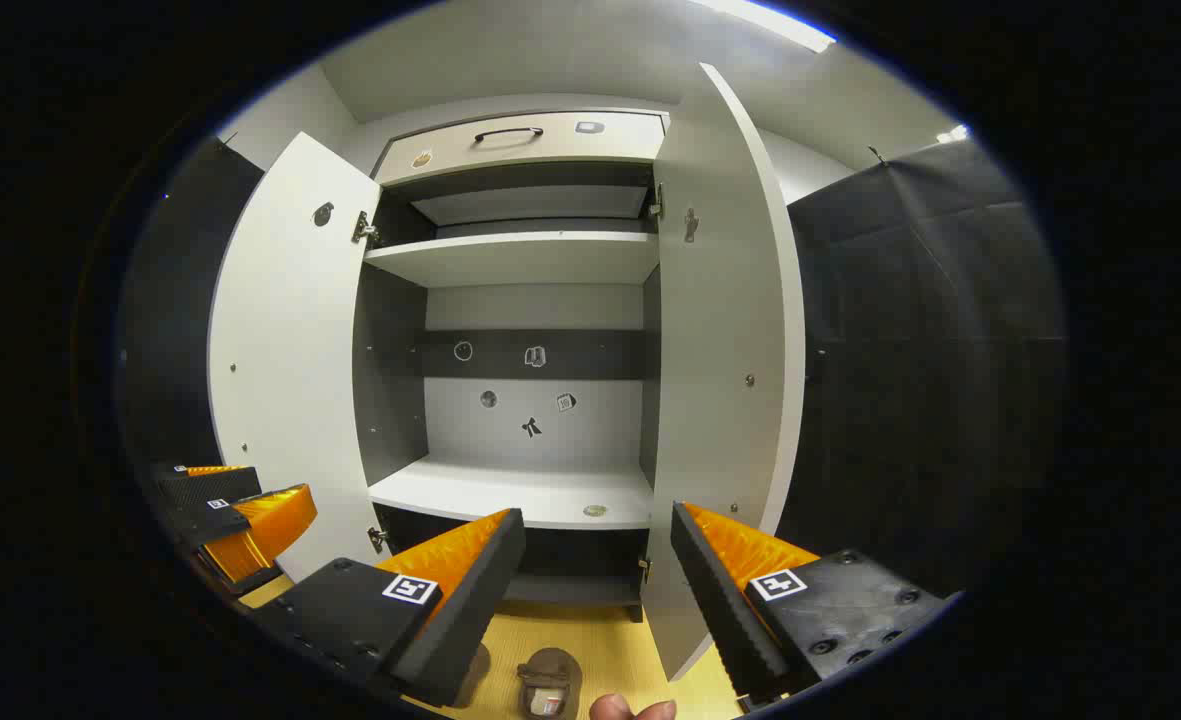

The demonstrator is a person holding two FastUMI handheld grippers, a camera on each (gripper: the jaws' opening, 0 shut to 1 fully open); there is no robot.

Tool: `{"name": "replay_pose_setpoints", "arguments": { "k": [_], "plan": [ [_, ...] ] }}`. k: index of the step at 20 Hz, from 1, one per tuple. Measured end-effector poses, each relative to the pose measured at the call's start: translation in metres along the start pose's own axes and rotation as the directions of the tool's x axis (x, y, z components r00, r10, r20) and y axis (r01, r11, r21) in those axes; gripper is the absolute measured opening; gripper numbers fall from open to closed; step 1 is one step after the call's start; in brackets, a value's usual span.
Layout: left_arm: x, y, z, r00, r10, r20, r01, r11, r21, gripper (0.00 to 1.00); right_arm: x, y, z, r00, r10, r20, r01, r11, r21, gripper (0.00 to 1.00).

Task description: Grab one shoe with the right hand and put it into the shoe cabinet, grab the other shoe with the left hand and put it into the shoe cabinet; then close the right door with the right hand and the left door with the left hand.

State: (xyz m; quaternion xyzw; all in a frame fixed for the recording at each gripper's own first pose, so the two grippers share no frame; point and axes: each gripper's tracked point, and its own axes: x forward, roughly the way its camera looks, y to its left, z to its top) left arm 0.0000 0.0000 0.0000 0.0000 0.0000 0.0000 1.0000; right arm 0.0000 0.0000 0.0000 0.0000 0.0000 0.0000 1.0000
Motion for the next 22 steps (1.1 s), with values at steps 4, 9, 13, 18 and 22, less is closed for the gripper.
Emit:
{"name": "replay_pose_setpoints", "arguments": {
  "k": [4, 9, 13, 18, 22],
  "plan": [
    [-0.002, 0.002, 0.000, 1.000, 0.003, 0.001, -0.003, 1.000, 0.007, 0.95, -0.002, 0.002, -0.001, 1.000, 0.004, -0.005, -0.004, 1.000, 0.004, 0.98],
    [-0.007, 0.002, 0.003, 1.000, 0.006, 0.013, -0.006, 1.000, 0.016, 0.95, -0.005, 0.001, 0.002, 1.000, 0.002, 0.001, -0.002, 1.000, 0.011, 0.98],
    [-0.008, 0.002, 0.006, 1.000, 0.006, 0.026, -0.007, 1.000, 0.019, 0.95, -0.007, 0.001, 0.004, 1.000, 0.001, 0.002, -0.001, 1.000, 0.012, 0.98],
    [-0.010, 0.004, 0.013, 0.999, 0.002, 0.045, -0.002, 1.000, 0.018, 0.95, -0.009, 0.014, 0.002, 0.999, 0.036, -0.011, -0.036, 0.999, 0.017, 0.98],
    [-0.011, 0.017, 0.013, 0.998, 0.026, 0.057, -0.028, 0.999, 0.030, 0.95, -0.007, 0.030, -0.030, 0.994, 0.076, -0.083, -0.075, 0.997, 0.012, 0.98]
  ]
}}
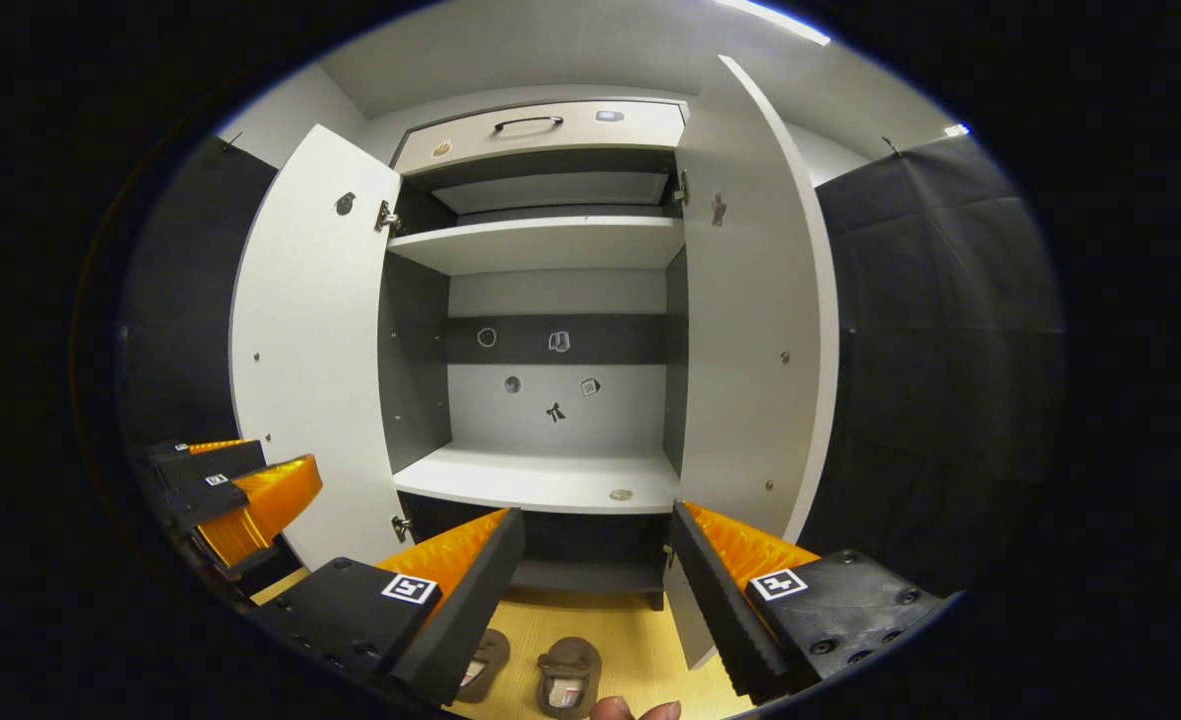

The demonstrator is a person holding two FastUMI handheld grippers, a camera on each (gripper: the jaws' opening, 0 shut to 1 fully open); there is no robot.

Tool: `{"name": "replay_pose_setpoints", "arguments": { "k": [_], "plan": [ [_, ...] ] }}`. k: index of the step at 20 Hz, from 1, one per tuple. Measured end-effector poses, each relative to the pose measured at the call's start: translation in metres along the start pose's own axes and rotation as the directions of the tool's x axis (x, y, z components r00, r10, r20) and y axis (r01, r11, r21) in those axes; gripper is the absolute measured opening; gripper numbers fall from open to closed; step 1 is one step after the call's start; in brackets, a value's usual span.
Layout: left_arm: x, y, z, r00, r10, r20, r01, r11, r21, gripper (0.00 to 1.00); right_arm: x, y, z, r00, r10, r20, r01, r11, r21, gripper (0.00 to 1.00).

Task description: Grab one shoe with the right hand and put it into the shoe cabinet, grab the other shoe with the left hand and put it into the shoe cabinet; then close the right door with the right hand and the left door with the left hand.

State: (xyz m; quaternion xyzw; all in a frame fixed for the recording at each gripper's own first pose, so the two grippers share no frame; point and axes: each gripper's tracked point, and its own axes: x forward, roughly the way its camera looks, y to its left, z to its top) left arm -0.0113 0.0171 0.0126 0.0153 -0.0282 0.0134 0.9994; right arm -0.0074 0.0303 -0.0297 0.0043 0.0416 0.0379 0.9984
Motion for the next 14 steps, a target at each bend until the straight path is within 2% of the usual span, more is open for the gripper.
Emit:
{"name": "replay_pose_setpoints", "arguments": {
  "k": [4, 7, 11, 14],
  "plan": [
    [-0.004, 0.015, -0.001, 0.999, 0.018, 0.026, -0.019, 1.000, 0.008, 0.95, 0.004, 0.016, -0.055, 0.993, 0.046, -0.107, -0.044, 0.999, 0.025, 0.98],
    [-0.008, 0.026, -0.004, 0.999, 0.037, 0.033, -0.038, 0.999, 0.026, 0.95, 0.004, 0.027, -0.110, 0.974, 0.076, -0.214, -0.067, 0.997, 0.049, 0.98],
    [-0.010, 0.034, -0.015, 0.999, 0.050, 0.010, -0.050, 0.998, 0.025, 0.95, 0.004, 0.036, -0.191, 0.931, 0.101, -0.351, -0.087, 0.995, 0.054, 0.98],
    [-0.011, 0.036, -0.026, 0.999, 0.045, -0.007, -0.044, 0.999, 0.013, 0.95, 0.005, 0.041, -0.246, 0.887, 0.116, -0.447, -0.093, 0.993, 0.073, 0.98]
  ]
}}
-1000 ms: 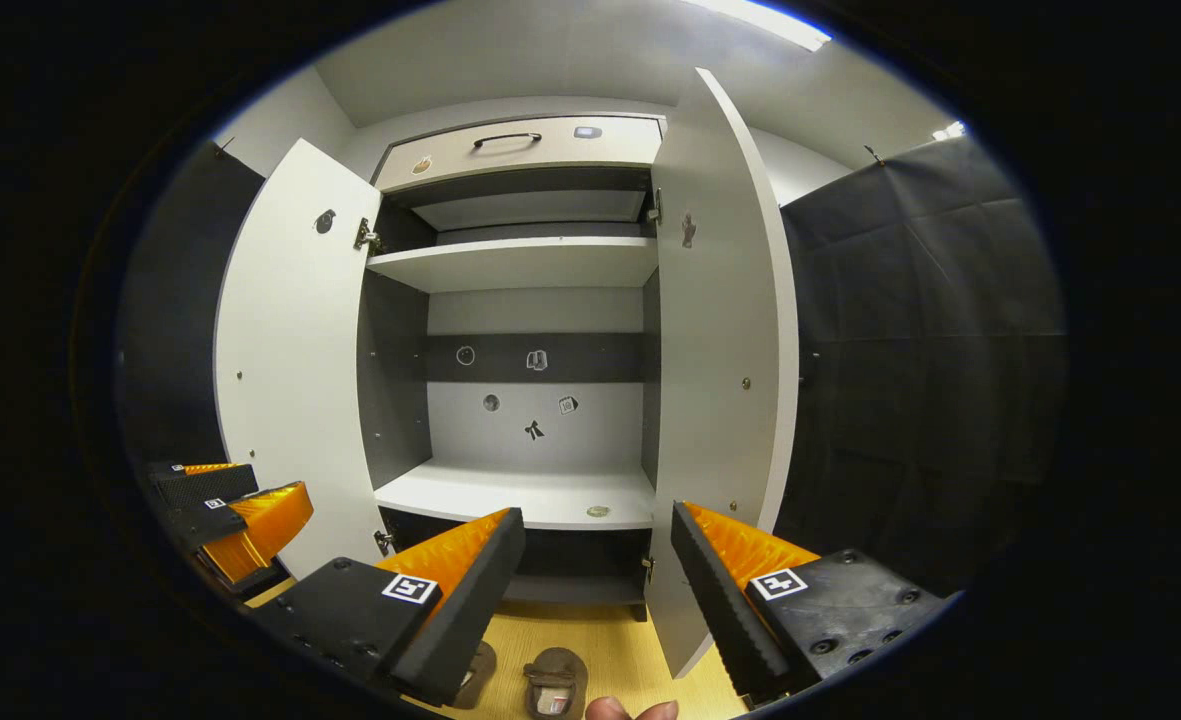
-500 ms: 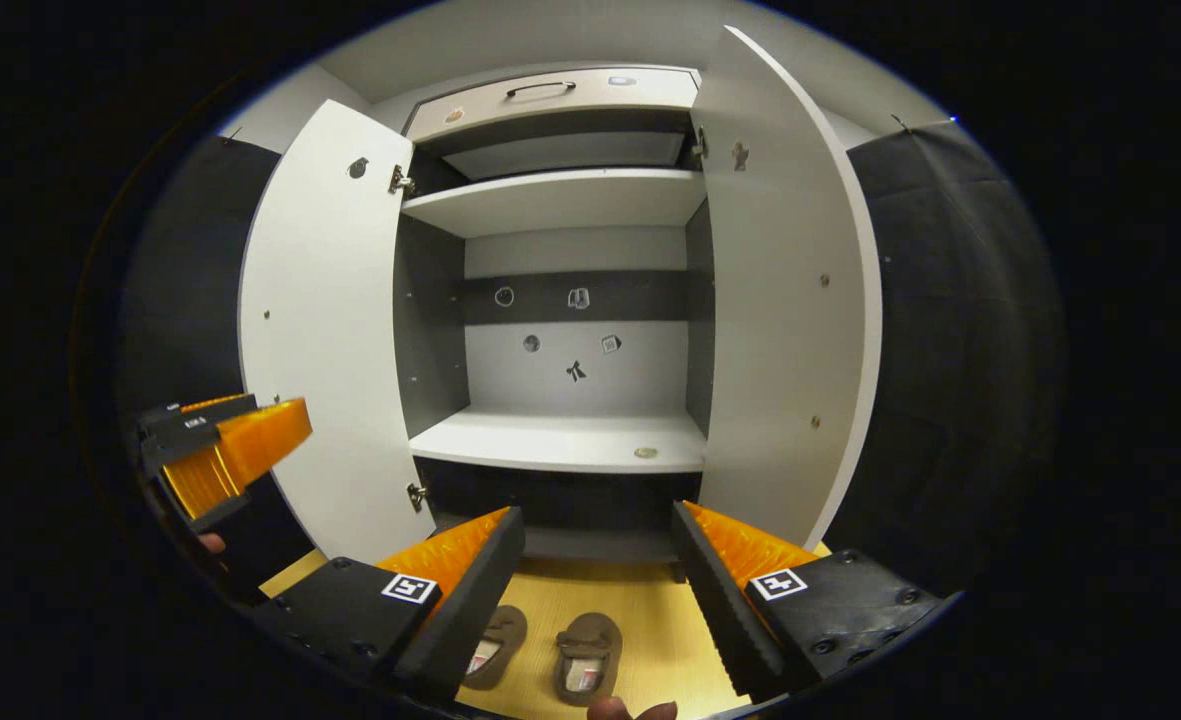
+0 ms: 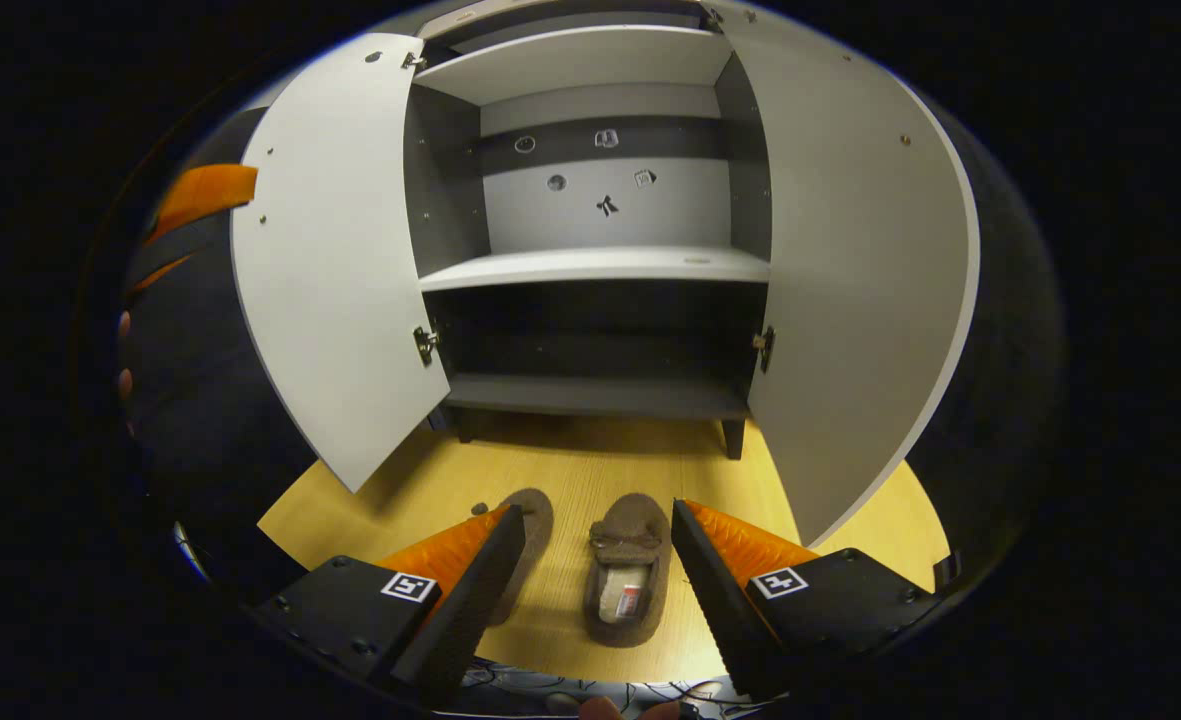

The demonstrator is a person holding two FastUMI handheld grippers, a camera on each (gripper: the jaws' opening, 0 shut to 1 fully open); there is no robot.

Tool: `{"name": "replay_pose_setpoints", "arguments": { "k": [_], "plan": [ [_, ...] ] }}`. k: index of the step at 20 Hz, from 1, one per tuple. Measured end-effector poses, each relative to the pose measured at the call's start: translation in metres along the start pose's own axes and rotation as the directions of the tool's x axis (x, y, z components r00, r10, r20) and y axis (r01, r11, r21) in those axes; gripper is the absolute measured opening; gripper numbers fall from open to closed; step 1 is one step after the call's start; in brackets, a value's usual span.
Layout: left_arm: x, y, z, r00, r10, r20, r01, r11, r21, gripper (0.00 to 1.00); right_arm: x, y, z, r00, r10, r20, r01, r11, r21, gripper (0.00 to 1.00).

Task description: Grab one shoe with the right hand and put it into the shoe cabinet, grab the other shoe with the left hand and put it into the shoe cabinet; then close the right door with the right hand and the left door with the left hand.

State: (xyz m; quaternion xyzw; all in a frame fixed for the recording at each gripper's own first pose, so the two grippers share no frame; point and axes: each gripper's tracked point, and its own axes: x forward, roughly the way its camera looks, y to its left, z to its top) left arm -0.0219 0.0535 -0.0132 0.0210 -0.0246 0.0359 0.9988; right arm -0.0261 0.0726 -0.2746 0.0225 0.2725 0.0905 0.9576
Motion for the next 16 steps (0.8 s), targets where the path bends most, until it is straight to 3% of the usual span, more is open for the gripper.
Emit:
{"name": "replay_pose_setpoints", "arguments": {
  "k": [9, 15, 16],
  "plan": [
    [0.001, 0.018, -0.036, 0.998, 0.020, -0.062, -0.020, 1.000, -0.007, 0.95, 0.062, 0.003, -0.096, 0.976, 0.021, -0.219, 0.001, 0.995, 0.102, 0.99],
    [0.005, 0.026, -0.051, 0.996, 0.025, -0.088, -0.026, 1.000, -0.003, 0.95, 0.109, -0.006, -0.123, 0.969, -0.015, -0.248, 0.041, 0.994, 0.100, 0.97],
    [0.006, 0.027, -0.053, 0.995, 0.026, -0.094, -0.027, 1.000, -0.003, 0.95, 0.118, -0.005, -0.125, 0.969, -0.015, -0.248, 0.043, 0.993, 0.106, 0.93]
  ]
}}
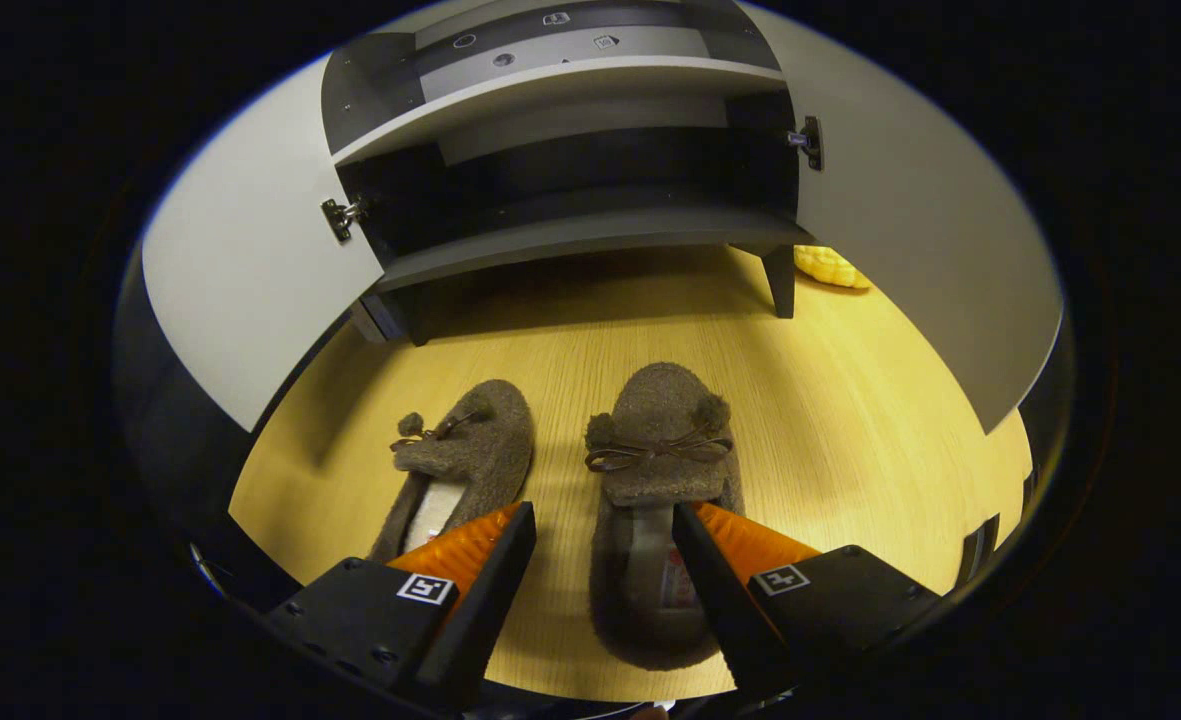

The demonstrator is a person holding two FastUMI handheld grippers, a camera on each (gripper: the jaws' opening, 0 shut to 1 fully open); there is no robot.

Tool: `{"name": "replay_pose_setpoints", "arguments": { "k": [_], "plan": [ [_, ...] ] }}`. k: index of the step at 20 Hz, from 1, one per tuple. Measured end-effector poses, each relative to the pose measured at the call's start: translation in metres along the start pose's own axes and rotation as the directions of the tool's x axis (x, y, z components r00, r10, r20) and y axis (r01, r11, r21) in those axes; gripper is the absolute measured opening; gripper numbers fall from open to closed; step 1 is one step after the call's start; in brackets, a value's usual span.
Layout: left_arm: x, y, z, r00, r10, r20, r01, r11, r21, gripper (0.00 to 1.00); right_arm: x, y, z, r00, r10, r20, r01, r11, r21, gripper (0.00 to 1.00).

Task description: Grab one shoe with the right hand and put it into the shoe cabinet, grab the other shoe with the left hand and put it into the shoe cabinet; then close the right door with the right hand and the left door with the left hand.

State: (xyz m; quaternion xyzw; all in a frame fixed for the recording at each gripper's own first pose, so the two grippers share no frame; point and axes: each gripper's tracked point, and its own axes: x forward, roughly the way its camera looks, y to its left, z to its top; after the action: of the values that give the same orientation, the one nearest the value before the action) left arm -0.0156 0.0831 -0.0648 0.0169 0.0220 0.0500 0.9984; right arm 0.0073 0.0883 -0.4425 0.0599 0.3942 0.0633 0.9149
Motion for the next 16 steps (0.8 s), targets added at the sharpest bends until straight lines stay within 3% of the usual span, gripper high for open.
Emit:
{"name": "replay_pose_setpoints", "arguments": {
  "k": [1, 5, 6, 7, 8, 10, 16],
  "plan": [
    [0.001, 0.001, -0.003, 1.000, 0.000, -0.008, 0.000, 1.000, -0.001, 0.95, 0.009, 0.000, 0.001, 1.000, -0.006, 0.005, 0.006, 1.000, 0.000, 0.93],
    [0.005, 0.004, -0.011, 1.000, 0.007, -0.031, -0.007, 1.000, -0.004, 0.95, 0.041, -0.003, 0.003, 0.999, -0.046, 0.024, 0.047, 0.999, -0.006, 0.73],
    [0.006, 0.004, -0.013, 0.999, 0.009, -0.037, -0.009, 1.000, -0.004, 0.95, 0.046, -0.008, 0.004, 0.997, -0.074, 0.028, 0.074, 0.997, -0.014, 0.60],
    [0.008, 0.005, -0.016, 0.999, 0.011, -0.045, -0.011, 1.000, -0.003, 0.95, 0.051, -0.013, 0.007, 0.993, -0.107, 0.039, 0.108, 0.994, -0.020, 0.54],
    [0.010, 0.005, -0.019, 0.998, 0.013, -0.054, -0.013, 1.000, -0.002, 0.95, 0.053, -0.013, 0.009, 0.992, -0.111, 0.053, 0.112, 0.994, -0.009, 0.27],
    [0.013, 0.006, -0.026, 0.997, 0.017, -0.073, -0.017, 1.000, -0.002, 0.95, 0.051, -0.013, 0.009, 0.992, -0.108, 0.059, 0.108, 0.994, -0.011, 0.13],
    [0.020, 0.002, -0.036, 0.995, 0.006, -0.096, -0.008, 1.000, -0.019, 0.95, 0.022, -0.020, 0.035, 0.991, -0.095, 0.093, 0.092, 0.995, 0.039, 0.08]
  ]
}}
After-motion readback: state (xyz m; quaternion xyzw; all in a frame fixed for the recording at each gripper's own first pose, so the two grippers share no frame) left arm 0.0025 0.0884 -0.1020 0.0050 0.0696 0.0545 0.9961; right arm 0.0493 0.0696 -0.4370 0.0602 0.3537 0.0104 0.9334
